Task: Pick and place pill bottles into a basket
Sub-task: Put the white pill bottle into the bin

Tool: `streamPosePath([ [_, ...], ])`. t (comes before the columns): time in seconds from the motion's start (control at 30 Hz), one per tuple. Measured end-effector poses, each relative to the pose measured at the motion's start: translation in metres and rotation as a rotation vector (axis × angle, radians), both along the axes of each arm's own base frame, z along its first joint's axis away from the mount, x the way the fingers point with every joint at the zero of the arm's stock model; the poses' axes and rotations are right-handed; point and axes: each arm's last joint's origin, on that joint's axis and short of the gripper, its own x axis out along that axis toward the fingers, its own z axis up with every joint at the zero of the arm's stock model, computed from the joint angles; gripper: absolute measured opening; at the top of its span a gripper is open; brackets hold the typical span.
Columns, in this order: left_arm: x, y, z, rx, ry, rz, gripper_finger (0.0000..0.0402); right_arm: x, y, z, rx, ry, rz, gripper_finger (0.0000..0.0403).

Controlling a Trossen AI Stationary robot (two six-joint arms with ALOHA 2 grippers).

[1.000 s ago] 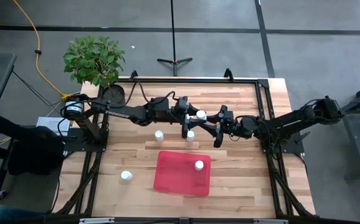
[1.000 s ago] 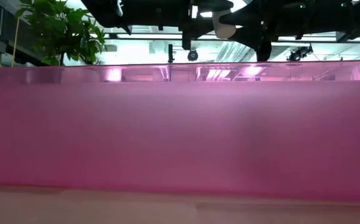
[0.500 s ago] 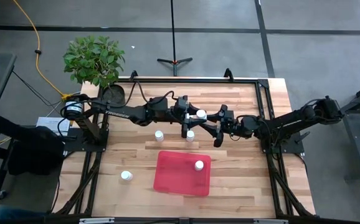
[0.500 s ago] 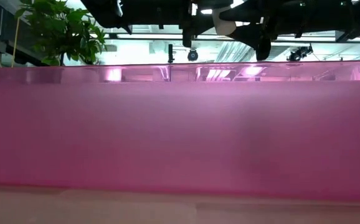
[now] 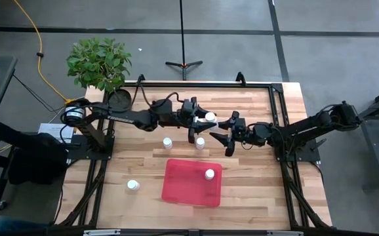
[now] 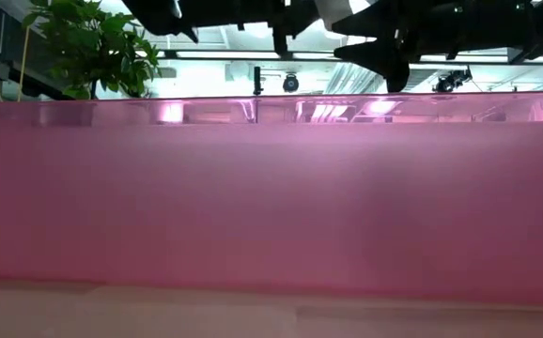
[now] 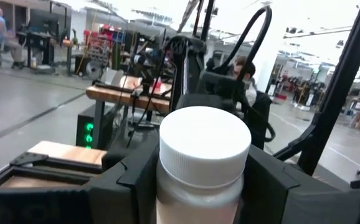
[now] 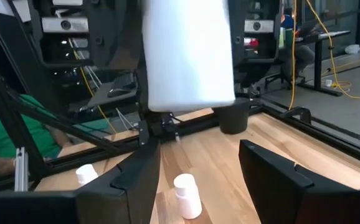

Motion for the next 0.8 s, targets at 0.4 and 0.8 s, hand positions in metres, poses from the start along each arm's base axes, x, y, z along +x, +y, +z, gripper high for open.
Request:
streamPosePath([
  [0.4,-0.031,-0.001,0.031,0.076,0.074,0.016,0.0212,-0.020,0.002,-0.020,0.017,0.363,0.152,0.0177],
  [0.8,-0.050,0.000,0.036,0.107,0.210,0.051,0.0212,-0.098,-0.004,-0.020,0.085,0.637,0.224,0.0015],
])
